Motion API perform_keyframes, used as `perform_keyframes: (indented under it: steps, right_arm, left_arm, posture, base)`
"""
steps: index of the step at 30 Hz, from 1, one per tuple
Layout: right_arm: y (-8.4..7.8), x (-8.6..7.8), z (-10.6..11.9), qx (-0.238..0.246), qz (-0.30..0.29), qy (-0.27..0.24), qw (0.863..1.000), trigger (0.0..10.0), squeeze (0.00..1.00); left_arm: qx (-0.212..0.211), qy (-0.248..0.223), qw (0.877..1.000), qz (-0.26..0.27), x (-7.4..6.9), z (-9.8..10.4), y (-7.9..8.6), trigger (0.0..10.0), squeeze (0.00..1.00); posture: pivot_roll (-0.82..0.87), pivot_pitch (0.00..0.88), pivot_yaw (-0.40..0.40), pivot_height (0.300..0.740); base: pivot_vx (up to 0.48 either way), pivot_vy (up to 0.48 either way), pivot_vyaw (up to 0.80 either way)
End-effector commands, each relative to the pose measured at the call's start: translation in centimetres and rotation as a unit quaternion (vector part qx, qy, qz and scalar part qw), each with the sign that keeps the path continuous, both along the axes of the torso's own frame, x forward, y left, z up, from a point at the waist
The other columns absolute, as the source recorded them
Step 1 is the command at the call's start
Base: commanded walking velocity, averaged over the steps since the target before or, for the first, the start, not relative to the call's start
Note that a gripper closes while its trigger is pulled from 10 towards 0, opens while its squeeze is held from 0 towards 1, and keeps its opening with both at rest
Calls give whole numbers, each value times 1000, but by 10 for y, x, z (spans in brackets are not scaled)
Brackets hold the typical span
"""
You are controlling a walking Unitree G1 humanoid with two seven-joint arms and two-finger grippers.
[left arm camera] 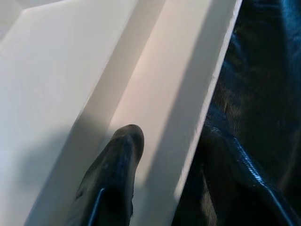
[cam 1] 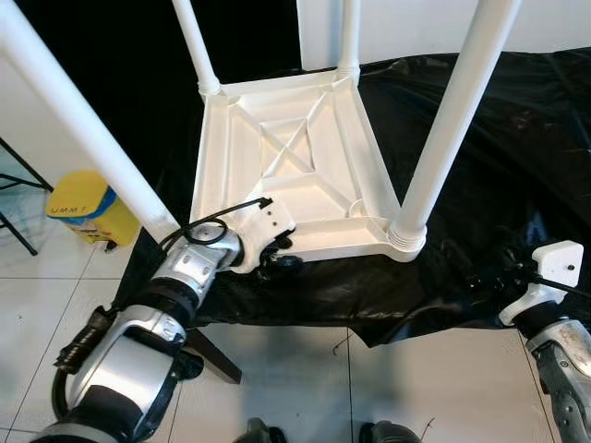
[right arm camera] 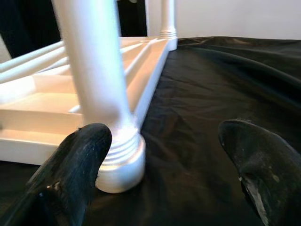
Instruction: Building children table
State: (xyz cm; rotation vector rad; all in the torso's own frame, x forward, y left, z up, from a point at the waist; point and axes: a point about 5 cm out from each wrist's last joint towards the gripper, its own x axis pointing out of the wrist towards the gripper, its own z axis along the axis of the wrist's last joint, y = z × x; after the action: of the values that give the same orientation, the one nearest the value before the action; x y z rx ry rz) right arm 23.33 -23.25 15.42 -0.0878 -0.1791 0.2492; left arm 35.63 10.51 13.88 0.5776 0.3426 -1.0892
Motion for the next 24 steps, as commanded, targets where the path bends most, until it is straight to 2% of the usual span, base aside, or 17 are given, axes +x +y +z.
perform_keyframes:
  steps: [1, 5, 6, 7, 9, 10, 11, 14, 16, 17, 18, 21, 24]
  right_arm:
    - [6, 0, -1, 6, 6, 3, 1000, 10000, 0]
    - [7, 1, -1, 12, 4, 3, 1000, 10000, 0]
    - [8, 1, 0, 17, 5, 3, 1000, 10000, 0]
    - [9, 1, 1, 19, 4, 2, 1000, 10000, 549]
    - [9, 1, 1, 19, 4, 2, 1000, 10000, 549]
    - [10, 1, 2, 26, -2, -2, 1000, 10000, 1000]
    - [10, 1, 2, 26, -2, -2, 1000, 10000, 1000]
    - [14, 1, 6, 41, -15, -12, 999, 10000, 1000]
    - [21, 1, 10, 38, -18, -20, 999, 10000, 1000]
    - [21, 1, 10, 38, -18, -20, 999, 10000, 1000]
    - [25, 2, 13, 35, -24, -25, 999, 10000, 0]
    - [33, 7, 17, 44, -29, -31, 998, 10000, 0]
    - [33, 7, 17, 44, -29, -31, 998, 10000, 0]
  left_arm:
    - [-14, -50, 998, 44, 4, 6, 10, 10000, 0]
    - [-32, -72, 997, 19, 1, 15, 10, 10000, 0]
    - [-60, -74, 995, 10, -1, 21, 10, 10000, 0]
    - [-91, -92, 992, -1, -4, 31, 10, 10000, 0]
    - [-91, -92, 992, -1, -4, 31, 10, 10000, 0]
    - [-124, -106, 987, -3, -8, 41, 12, 10000, 0]
    - [-124, -106, 987, -3, -8, 41, 12, 10000, 0]
    - [-193, -146, 970, 28, -16, 64, 22, 10000, 0]
    - [-216, -167, 960, 58, -22, 70, 28, 10000, 0]
    - [-216, -167, 960, 58, -22, 70, 28, 10000, 0]
    - [-233, -165, 955, 85, -26, 71, 34, 10000, 0]
    - [-265, -170, 940, 132, -29, 76, 46, 10000, 0]
    - [-265, -170, 940, 132, -29, 76, 46, 10000, 0]
  posture:
    - [-126, 92, 82, 740]
    - [-134, 90, 82, 740]
    - [-135, 90, 82, 740]
    - [-141, 87, 85, 740]
    - [-141, 87, 85, 740]
    - [-142, 86, 84, 740]
    - [-142, 86, 84, 740]
    - [-143, 84, 87, 740]
    - [-142, 79, 89, 740]
    - [-142, 79, 89, 740]
    - [-143, 74, 92, 740]
    - [-144, 70, 96, 740]
    - [-144, 70, 96, 740]
  base:
    - [0, 0, 0]
    - [0, 0, 0]
    - [0, 0, 0]
    - [0, 0, 0]
    - [0, 0, 0]
    - [0, 0, 0]
    - [0, 0, 0]
    - [0, 0, 0]
    - [0, 0, 0]
    - [0, 0, 0]
    - [0, 0, 0]
    - [0, 0, 0]
    - [0, 0, 0]
